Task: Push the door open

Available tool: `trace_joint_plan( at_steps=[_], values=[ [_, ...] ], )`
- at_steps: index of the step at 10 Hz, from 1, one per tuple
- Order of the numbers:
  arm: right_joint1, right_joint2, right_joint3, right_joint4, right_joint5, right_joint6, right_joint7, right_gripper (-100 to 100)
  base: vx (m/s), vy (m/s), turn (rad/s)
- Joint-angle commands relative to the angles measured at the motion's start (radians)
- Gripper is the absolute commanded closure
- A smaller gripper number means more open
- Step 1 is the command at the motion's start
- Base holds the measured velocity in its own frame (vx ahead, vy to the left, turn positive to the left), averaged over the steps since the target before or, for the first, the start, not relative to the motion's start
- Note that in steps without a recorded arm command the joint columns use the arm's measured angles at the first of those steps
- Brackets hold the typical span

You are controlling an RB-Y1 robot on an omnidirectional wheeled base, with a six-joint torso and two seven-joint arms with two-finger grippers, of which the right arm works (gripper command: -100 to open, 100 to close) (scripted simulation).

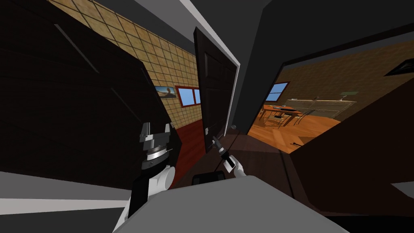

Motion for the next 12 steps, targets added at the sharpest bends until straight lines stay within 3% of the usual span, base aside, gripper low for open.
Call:
trace_joint_plan(
  at_steps=[1,12],
  values=[
    [-0.013,0.0,0.004,0.033,0.008,-0.003,-0.009,-100,0.08,-0.059,0.041],
    [-0.101,0.016,0.02,0.241,0.042,-0.032,-0.041,-100,0.072,-0.053,0.033]
  ],
)
